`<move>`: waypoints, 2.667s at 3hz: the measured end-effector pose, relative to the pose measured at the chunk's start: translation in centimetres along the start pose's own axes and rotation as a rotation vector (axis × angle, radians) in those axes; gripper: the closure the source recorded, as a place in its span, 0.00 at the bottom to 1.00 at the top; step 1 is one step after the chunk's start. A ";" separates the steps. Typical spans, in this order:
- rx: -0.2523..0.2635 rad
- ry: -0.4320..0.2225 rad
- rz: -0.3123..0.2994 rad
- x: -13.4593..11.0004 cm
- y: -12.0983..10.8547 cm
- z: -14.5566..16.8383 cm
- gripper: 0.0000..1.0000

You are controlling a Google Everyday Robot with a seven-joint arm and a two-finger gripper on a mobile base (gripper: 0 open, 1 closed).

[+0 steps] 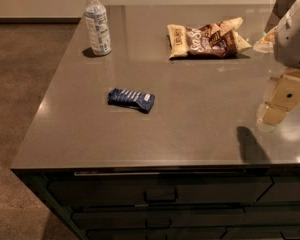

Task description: Move brown chip bag near blue plastic bottle

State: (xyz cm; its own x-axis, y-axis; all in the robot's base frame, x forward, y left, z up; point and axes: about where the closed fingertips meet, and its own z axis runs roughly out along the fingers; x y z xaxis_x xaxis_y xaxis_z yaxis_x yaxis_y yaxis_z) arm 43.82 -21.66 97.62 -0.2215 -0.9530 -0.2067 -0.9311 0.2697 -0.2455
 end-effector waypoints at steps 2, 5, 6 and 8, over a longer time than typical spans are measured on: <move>0.018 0.000 0.005 -0.9 -1.7 0.5 0.00; 0.070 -0.029 0.063 -4.3 -10.2 4.2 0.00; 0.095 -0.059 0.114 -5.2 -13.5 6.2 0.00; 0.129 -0.150 0.253 -7.9 -20.3 11.3 0.00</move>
Offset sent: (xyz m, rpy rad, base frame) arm 0.0448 0.0097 -0.0009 -0.0069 -0.0173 -0.0206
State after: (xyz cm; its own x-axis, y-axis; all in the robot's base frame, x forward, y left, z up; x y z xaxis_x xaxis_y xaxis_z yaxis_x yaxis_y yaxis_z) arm 67.72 -18.02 93.55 -0.3874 -0.8250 -0.4114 -0.8054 0.5200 -0.2844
